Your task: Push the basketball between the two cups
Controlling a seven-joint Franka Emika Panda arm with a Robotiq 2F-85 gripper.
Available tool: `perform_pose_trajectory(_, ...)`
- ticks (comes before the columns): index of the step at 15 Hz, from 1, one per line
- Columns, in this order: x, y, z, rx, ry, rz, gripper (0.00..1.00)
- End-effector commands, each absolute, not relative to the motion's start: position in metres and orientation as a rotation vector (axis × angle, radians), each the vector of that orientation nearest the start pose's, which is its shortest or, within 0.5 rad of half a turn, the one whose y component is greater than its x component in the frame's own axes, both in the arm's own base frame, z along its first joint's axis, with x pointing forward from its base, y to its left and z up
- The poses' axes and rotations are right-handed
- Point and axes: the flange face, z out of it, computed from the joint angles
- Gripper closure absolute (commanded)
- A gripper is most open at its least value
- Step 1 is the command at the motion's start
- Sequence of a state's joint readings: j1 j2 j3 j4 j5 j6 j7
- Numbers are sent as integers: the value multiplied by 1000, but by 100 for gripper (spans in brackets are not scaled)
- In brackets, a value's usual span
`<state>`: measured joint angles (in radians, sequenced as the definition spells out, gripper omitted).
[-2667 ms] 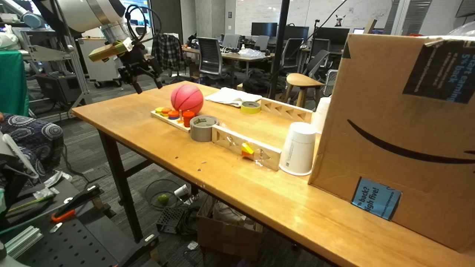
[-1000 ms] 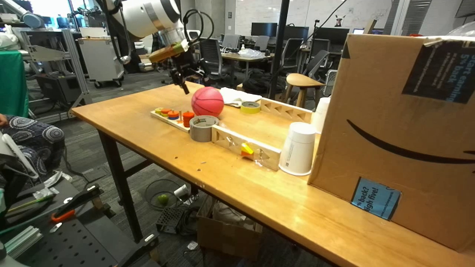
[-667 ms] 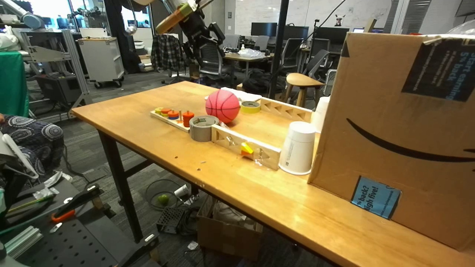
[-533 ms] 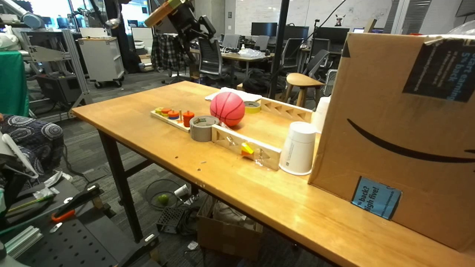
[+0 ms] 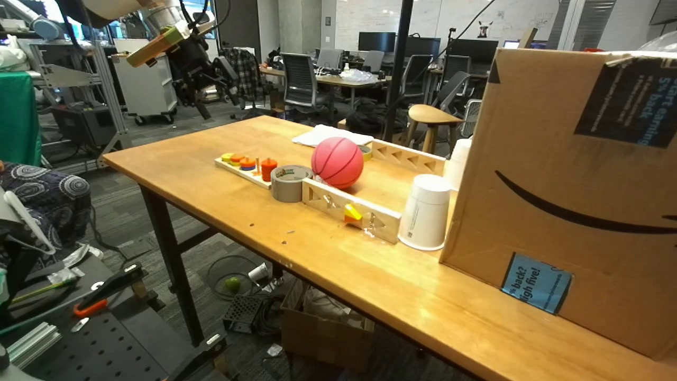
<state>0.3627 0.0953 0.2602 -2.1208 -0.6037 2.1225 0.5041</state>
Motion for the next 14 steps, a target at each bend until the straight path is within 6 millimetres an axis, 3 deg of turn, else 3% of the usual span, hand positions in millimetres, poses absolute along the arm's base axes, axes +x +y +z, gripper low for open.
perform_pose_trajectory(1,443,302,358,-3461,-833,-290,0)
perform_pose_trajectory(5,444,289,350,-3486,-832,-248,0)
perform_pose_trajectory(9,460,267,345,-3520,-773,-200,0)
perform_pose_trajectory(14,485,221,327,-3547,-630,-84,0)
